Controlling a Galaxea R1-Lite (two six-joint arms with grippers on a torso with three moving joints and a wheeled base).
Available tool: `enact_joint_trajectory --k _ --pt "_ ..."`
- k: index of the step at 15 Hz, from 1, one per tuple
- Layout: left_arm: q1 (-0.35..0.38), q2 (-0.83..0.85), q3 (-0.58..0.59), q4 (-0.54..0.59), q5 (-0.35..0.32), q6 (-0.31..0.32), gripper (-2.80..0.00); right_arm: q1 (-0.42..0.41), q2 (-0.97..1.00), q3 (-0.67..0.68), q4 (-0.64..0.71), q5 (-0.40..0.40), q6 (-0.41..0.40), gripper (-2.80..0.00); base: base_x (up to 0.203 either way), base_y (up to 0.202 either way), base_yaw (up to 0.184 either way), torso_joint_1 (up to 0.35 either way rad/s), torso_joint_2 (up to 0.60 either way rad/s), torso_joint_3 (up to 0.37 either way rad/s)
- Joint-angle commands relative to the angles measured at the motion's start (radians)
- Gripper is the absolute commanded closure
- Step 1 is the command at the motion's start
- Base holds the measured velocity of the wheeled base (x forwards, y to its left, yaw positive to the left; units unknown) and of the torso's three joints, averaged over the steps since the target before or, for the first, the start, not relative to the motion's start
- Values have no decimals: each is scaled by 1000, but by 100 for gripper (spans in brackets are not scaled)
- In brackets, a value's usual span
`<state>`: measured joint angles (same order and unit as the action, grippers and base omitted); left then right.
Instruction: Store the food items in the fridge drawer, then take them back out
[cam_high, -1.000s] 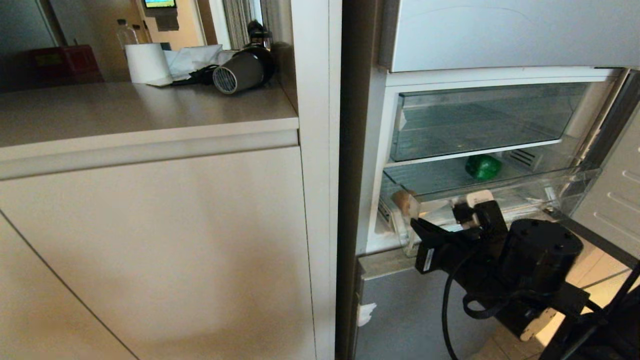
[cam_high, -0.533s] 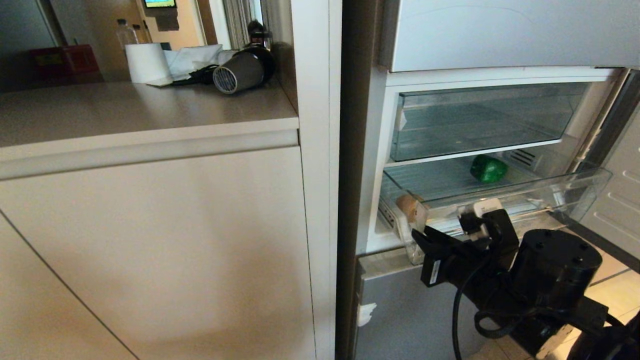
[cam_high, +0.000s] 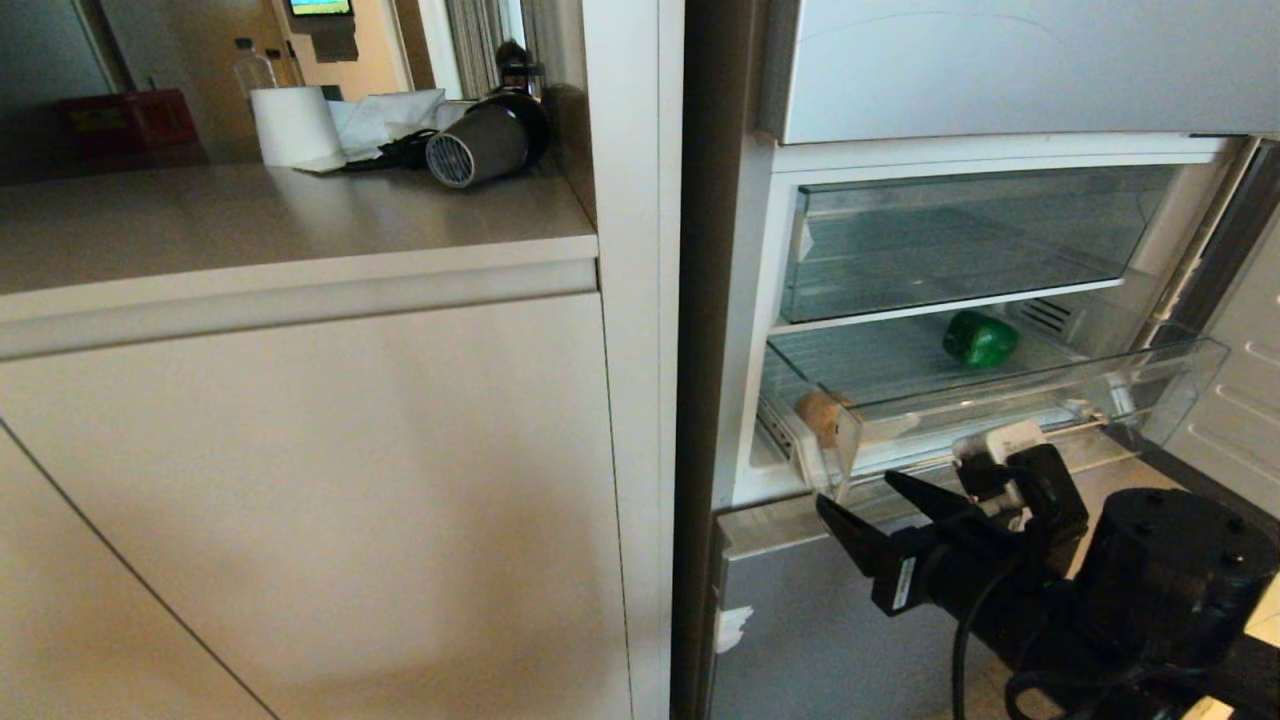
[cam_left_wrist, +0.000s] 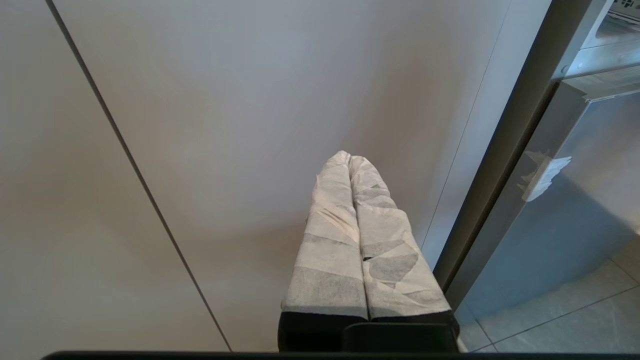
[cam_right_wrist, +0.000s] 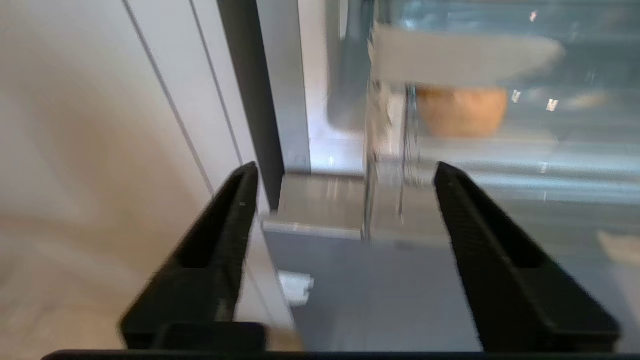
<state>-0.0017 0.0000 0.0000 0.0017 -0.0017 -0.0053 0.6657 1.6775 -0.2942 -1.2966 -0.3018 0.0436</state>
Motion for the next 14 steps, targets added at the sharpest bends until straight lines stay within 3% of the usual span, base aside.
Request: enact_joint_trajectory --k 1,7,8,11,14 --pt "0 2 0 0 0 -1 0 4 -90 17 36 -2 10 -280 0 0 0 0 0 0" --pt "0 2 0 0 0 -1 0 3 -401 26 300 -50 19 -280 0 0 0 0 0 0" --pt "0 2 0 0 0 -1 0 3 -456 7 383 -62 18 0 0 0 0 0 0 0" --pt "0 2 0 0 0 -1 0 -9 -567 -61 561 -79 15 0 0 0 0 0 0 0" --pt "0 2 0 0 0 -1 0 -118 -584 -227 764 -70 15 0 0 0 0 0 0 0"
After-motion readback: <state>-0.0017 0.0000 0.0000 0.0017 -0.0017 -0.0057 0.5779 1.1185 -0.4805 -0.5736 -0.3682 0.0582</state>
